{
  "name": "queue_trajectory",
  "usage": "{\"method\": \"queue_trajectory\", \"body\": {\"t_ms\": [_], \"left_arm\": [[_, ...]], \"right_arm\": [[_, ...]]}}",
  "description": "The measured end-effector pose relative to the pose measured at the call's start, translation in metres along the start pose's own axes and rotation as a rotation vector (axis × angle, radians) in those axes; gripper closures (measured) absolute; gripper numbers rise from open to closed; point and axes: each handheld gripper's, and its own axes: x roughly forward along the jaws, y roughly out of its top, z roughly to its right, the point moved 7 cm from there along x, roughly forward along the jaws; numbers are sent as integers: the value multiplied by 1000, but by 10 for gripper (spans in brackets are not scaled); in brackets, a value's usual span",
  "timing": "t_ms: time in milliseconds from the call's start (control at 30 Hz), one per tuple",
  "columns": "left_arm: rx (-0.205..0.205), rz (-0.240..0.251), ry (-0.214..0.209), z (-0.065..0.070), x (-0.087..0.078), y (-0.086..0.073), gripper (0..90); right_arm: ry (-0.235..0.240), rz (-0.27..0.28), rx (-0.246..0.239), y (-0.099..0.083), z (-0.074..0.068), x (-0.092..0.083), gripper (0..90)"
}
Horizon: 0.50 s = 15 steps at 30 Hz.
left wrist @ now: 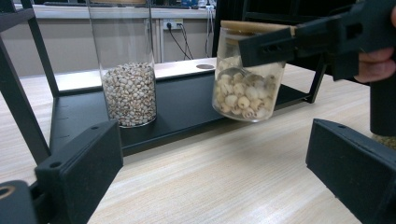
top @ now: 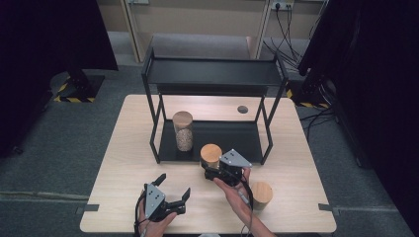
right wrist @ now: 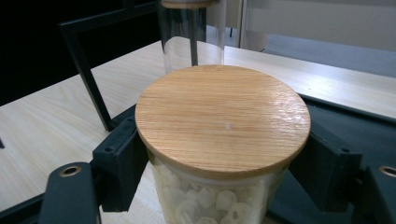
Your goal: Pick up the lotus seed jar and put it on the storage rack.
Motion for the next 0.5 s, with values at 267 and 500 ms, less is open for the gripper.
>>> {"method": "queue_trajectory", "body": {"t_ms": [267,500], "left_arm": [[-1,0,-2,0,0,0,33],[0,0,-3,0,0,0,33]], "right_arm": [[-35,-11,-5,15,-1,12,256],[-96,-22,-11,20,1,28,256]]}}
